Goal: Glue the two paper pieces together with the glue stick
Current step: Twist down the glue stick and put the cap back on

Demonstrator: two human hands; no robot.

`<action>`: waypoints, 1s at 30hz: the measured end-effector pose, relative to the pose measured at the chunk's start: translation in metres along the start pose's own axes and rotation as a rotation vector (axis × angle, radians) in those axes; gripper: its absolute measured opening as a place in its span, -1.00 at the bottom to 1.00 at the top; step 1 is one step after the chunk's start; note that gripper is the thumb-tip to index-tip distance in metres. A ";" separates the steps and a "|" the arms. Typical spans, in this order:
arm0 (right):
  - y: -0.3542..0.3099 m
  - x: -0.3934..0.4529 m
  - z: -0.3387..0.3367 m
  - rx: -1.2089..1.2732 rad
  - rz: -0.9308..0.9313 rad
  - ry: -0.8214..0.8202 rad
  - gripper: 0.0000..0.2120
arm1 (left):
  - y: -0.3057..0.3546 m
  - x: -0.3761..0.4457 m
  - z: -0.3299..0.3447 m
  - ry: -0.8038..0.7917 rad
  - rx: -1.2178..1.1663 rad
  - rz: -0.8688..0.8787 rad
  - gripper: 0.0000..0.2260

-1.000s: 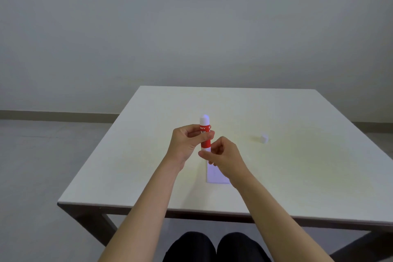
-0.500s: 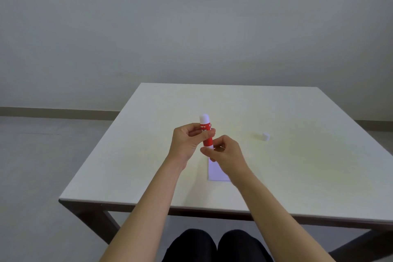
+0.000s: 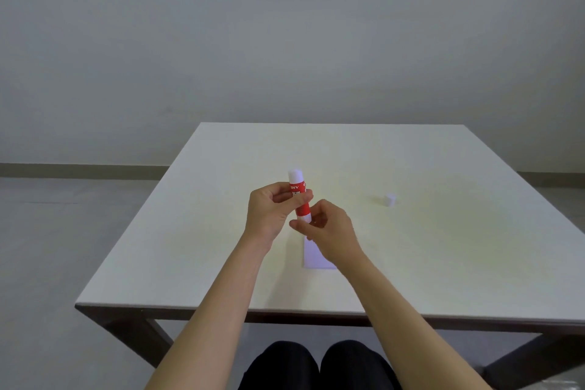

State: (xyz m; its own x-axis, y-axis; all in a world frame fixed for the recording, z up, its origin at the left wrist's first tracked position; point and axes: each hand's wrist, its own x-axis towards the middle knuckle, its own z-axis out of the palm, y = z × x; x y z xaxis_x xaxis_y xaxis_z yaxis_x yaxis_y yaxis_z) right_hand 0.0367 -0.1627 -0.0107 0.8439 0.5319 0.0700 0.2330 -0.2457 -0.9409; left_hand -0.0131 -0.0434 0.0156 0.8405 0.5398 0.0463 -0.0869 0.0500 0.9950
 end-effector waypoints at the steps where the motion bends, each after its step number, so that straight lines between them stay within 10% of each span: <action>1: 0.001 0.002 -0.001 -0.066 0.001 -0.006 -0.74 | -0.001 0.000 0.001 0.007 0.009 0.007 -0.89; 6: 0.021 0.033 -0.041 -0.455 -0.031 0.117 -0.41 | -0.004 0.003 -0.013 0.042 0.206 0.052 -0.95; 14: 0.079 0.047 -0.095 -1.062 0.224 0.181 -0.56 | -0.014 0.002 -0.023 0.027 0.702 0.241 -0.80; 18: 0.055 0.043 -0.089 -0.611 0.062 0.279 -0.66 | -0.015 0.004 -0.020 0.027 0.784 0.276 -0.79; 22: 0.008 0.027 -0.062 0.204 0.027 0.048 -0.76 | -0.013 0.001 -0.014 0.031 0.788 0.265 -0.78; 30: -0.018 0.018 -0.039 0.098 -0.123 -0.032 -0.81 | -0.004 -0.005 -0.010 0.021 0.878 0.301 -0.80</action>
State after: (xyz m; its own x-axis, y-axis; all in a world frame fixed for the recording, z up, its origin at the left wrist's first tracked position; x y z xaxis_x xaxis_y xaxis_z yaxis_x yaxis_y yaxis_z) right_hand 0.0665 -0.1798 0.0204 0.7954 0.5795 0.1776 0.2843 -0.0980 -0.9537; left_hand -0.0220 -0.0376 0.0104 0.8378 0.4420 0.3205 0.1433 -0.7445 0.6521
